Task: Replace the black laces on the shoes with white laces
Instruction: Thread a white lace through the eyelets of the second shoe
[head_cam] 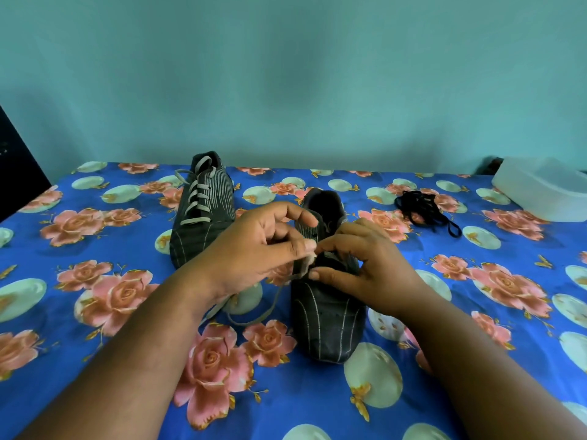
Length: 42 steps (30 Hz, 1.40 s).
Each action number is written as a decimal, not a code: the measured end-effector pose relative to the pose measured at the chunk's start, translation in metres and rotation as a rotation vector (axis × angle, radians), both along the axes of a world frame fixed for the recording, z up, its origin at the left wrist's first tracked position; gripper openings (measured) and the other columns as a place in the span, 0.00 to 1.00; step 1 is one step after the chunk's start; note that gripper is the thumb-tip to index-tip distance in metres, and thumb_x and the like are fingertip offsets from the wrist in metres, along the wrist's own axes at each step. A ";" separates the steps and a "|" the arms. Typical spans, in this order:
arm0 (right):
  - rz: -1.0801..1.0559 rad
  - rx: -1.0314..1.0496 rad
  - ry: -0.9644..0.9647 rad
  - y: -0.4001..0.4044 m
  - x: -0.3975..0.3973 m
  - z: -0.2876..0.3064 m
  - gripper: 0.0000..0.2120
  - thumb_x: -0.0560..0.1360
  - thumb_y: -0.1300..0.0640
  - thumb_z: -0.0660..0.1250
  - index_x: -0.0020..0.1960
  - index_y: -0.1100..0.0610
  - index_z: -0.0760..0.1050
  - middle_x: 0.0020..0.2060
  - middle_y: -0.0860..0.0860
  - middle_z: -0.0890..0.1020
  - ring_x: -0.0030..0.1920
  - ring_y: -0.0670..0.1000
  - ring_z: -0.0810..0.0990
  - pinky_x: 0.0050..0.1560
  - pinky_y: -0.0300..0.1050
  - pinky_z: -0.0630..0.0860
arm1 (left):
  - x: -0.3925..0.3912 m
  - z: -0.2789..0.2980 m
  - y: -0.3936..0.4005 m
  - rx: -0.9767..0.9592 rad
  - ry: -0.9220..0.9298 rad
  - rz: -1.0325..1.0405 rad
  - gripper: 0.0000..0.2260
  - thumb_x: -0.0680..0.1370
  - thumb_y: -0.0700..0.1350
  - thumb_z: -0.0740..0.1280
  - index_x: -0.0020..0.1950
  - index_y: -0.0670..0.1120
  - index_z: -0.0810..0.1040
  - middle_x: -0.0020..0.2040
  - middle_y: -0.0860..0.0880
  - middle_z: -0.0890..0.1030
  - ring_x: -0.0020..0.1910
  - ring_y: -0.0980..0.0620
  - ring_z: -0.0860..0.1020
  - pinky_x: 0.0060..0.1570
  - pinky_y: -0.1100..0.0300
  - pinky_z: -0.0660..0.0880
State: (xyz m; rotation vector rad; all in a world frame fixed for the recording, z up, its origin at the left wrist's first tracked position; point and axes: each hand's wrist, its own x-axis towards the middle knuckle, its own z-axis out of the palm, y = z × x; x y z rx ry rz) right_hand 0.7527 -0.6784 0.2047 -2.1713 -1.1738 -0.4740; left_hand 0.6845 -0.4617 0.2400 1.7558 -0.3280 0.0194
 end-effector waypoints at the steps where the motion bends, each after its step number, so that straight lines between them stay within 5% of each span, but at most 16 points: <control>1: -0.035 -0.002 -0.022 0.002 0.000 -0.001 0.15 0.73 0.38 0.70 0.53 0.45 0.83 0.40 0.36 0.72 0.43 0.45 0.69 0.46 0.47 0.68 | -0.001 0.001 -0.002 -0.026 0.001 -0.013 0.11 0.79 0.38 0.70 0.61 0.42 0.77 0.41 0.44 0.85 0.38 0.48 0.80 0.43 0.53 0.76; 7: -0.073 0.095 -0.014 0.007 -0.002 0.000 0.10 0.76 0.43 0.69 0.46 0.50 0.83 0.36 0.41 0.77 0.41 0.48 0.72 0.44 0.45 0.69 | 0.006 -0.010 -0.004 -0.022 -0.072 0.038 0.10 0.81 0.37 0.68 0.61 0.43 0.79 0.47 0.46 0.86 0.44 0.55 0.83 0.44 0.65 0.77; 11: -0.047 0.278 0.175 0.011 -0.008 0.003 0.07 0.77 0.48 0.68 0.42 0.49 0.81 0.35 0.46 0.80 0.40 0.49 0.76 0.43 0.43 0.72 | 0.019 -0.028 -0.002 0.206 -0.154 0.056 0.09 0.81 0.46 0.69 0.60 0.54 0.83 0.52 0.45 0.83 0.52 0.44 0.81 0.51 0.48 0.80; 17: 0.009 0.536 0.460 -0.003 -0.006 0.017 0.13 0.80 0.55 0.66 0.44 0.63 0.81 0.33 0.52 0.79 0.35 0.47 0.75 0.38 0.37 0.71 | 0.021 -0.036 -0.004 0.257 -0.187 0.021 0.05 0.79 0.53 0.69 0.47 0.54 0.83 0.45 0.51 0.79 0.43 0.55 0.78 0.44 0.61 0.72; 24: -0.285 0.669 0.689 -0.037 0.021 0.019 0.16 0.83 0.54 0.63 0.39 0.59 0.77 0.30 0.52 0.74 0.31 0.51 0.64 0.32 0.42 0.64 | 0.019 -0.033 -0.005 0.242 -0.225 0.041 0.09 0.78 0.55 0.69 0.47 0.52 0.84 0.45 0.49 0.82 0.48 0.48 0.79 0.51 0.51 0.75; 29: -0.611 0.811 0.940 -0.065 0.040 0.009 0.12 0.83 0.56 0.62 0.42 0.54 0.77 0.32 0.52 0.73 0.27 0.49 0.63 0.29 0.42 0.58 | 0.015 -0.028 -0.009 0.182 -0.204 0.042 0.10 0.78 0.52 0.70 0.44 0.47 0.83 0.44 0.45 0.79 0.43 0.41 0.78 0.45 0.49 0.77; 33: -0.841 0.503 0.822 -0.086 0.053 -0.001 0.04 0.79 0.61 0.64 0.48 0.57 0.77 0.37 0.57 0.77 0.31 0.54 0.71 0.32 0.46 0.66 | 0.011 -0.024 -0.009 0.079 -0.132 0.033 0.11 0.77 0.51 0.70 0.44 0.43 0.82 0.44 0.43 0.79 0.40 0.38 0.77 0.40 0.50 0.76; 37: -0.648 0.247 0.569 -0.071 0.037 0.014 0.21 0.77 0.62 0.72 0.66 0.51 0.71 0.49 0.50 0.76 0.47 0.51 0.75 0.41 0.37 0.72 | 0.009 -0.022 -0.013 -0.056 -0.066 0.037 0.10 0.76 0.50 0.71 0.47 0.43 0.82 0.41 0.48 0.78 0.38 0.47 0.74 0.39 0.56 0.72; 39: -0.394 0.275 0.614 -0.062 0.027 0.024 0.19 0.75 0.65 0.73 0.61 0.49 0.75 0.47 0.49 0.75 0.44 0.48 0.74 0.40 0.32 0.73 | 0.010 -0.022 -0.013 -0.112 -0.045 0.034 0.09 0.78 0.49 0.71 0.49 0.44 0.82 0.42 0.47 0.78 0.42 0.45 0.72 0.44 0.51 0.70; 42: -0.278 0.240 0.672 -0.059 0.026 0.023 0.12 0.72 0.63 0.77 0.46 0.54 0.74 0.33 0.48 0.70 0.34 0.48 0.68 0.36 0.43 0.71 | 0.011 -0.021 -0.014 -0.177 -0.019 0.000 0.06 0.80 0.45 0.69 0.52 0.42 0.80 0.43 0.43 0.75 0.43 0.45 0.70 0.48 0.50 0.65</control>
